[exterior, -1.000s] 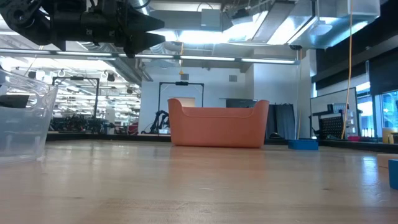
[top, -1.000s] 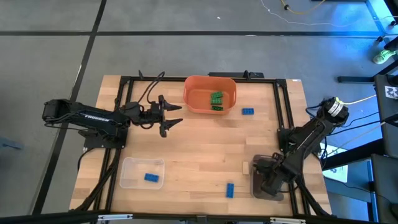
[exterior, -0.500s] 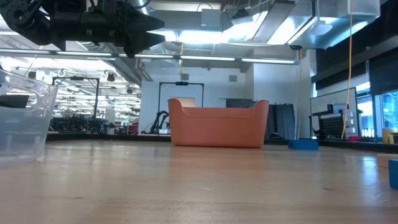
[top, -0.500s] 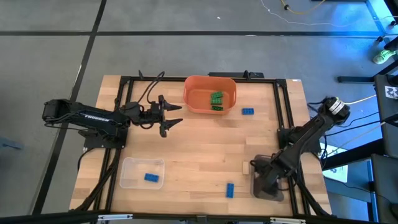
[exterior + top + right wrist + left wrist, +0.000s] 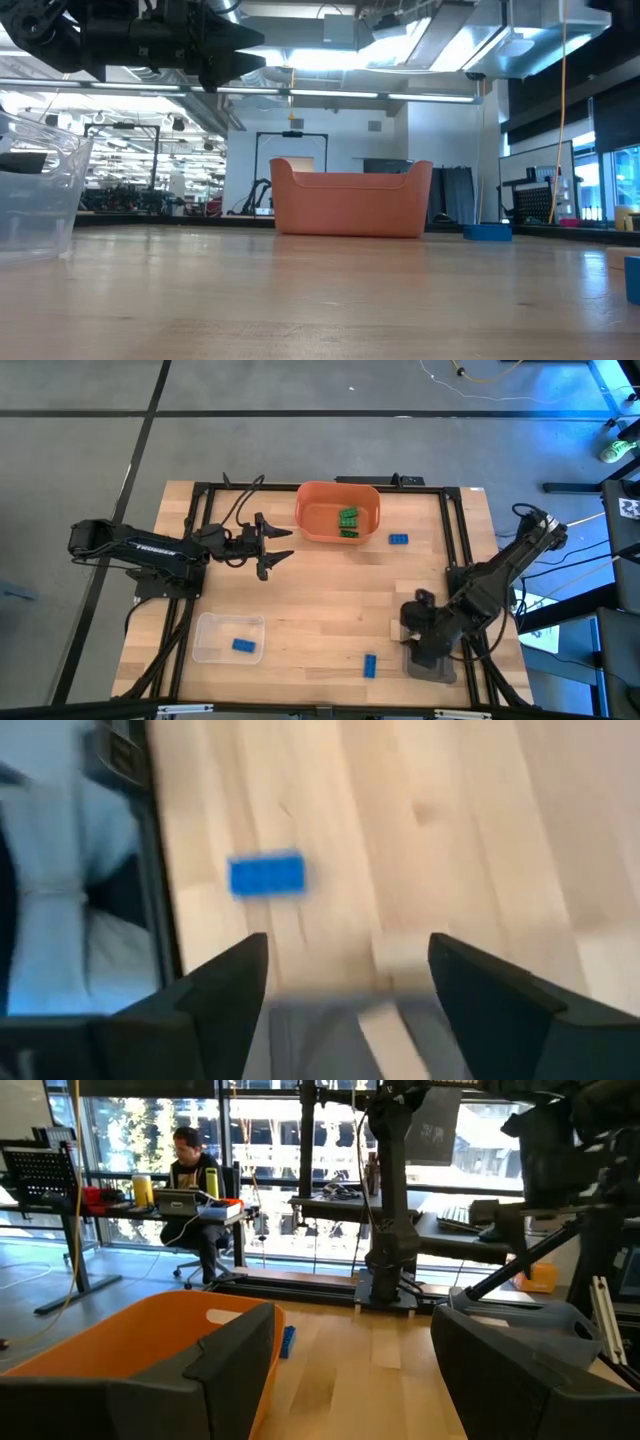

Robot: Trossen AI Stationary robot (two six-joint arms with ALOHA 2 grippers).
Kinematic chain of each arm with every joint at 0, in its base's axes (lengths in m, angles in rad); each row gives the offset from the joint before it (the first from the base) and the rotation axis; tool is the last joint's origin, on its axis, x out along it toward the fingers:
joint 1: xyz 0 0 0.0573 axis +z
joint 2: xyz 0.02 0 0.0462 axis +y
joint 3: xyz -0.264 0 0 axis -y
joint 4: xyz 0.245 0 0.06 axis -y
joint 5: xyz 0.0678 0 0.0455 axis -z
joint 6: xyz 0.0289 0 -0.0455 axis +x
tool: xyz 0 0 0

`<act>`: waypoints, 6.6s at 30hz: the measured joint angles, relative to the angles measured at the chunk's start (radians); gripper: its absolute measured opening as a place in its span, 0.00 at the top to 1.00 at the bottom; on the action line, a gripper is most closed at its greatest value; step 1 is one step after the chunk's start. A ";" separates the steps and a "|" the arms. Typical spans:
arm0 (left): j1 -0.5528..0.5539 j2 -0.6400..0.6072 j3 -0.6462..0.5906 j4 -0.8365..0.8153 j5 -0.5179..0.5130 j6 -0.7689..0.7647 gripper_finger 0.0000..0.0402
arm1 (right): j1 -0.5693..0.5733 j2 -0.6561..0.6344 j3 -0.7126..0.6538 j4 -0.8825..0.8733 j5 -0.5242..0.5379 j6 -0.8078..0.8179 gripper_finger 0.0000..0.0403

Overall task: Sort & place blocks by color
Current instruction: Put the brown block into the black transparent bin

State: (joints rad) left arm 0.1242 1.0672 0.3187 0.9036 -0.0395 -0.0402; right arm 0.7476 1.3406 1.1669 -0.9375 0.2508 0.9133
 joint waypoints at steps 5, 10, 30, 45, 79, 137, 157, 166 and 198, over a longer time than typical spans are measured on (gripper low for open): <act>0.000 0.000 0.000 0.005 0.000 0.000 0.35 | -0.081 0.082 0.008 0.106 -0.074 -0.216 0.39; 0.000 0.000 0.000 0.005 0.000 0.000 0.35 | -0.171 0.227 0.006 0.079 -0.177 -0.378 0.67; 0.000 0.000 0.000 0.004 0.000 -0.001 0.35 | -0.303 0.553 0.011 -0.098 -0.318 -0.619 0.99; 0.000 0.000 0.000 0.006 0.000 -0.001 0.35 | -0.363 0.559 0.017 0.361 -0.160 -1.290 0.99; 0.000 0.000 0.000 -0.001 0.000 -0.010 0.35 | -0.358 0.569 0.201 0.179 -0.248 0.040 0.52; 0.000 -0.002 0.000 -0.010 0.008 -0.037 0.35 | -0.386 0.566 0.142 0.014 -0.096 -0.243 0.69; 0.000 -0.002 0.027 -0.012 0.170 -0.141 0.35 | -0.570 -0.016 -0.501 1.331 0.068 -0.800 0.69; 0.000 -0.002 0.047 -0.013 0.180 -0.195 0.35 | -0.697 -0.021 -0.496 1.458 -0.103 -0.950 0.69; -0.023 -0.002 0.047 -0.036 0.133 -0.163 0.35 | -0.705 -0.014 -0.495 1.463 -0.113 -0.919 0.69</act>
State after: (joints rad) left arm 0.1013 1.0653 0.3656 0.8676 0.0936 -0.2031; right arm 0.0424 1.3262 0.6716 0.5260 0.1375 -0.0052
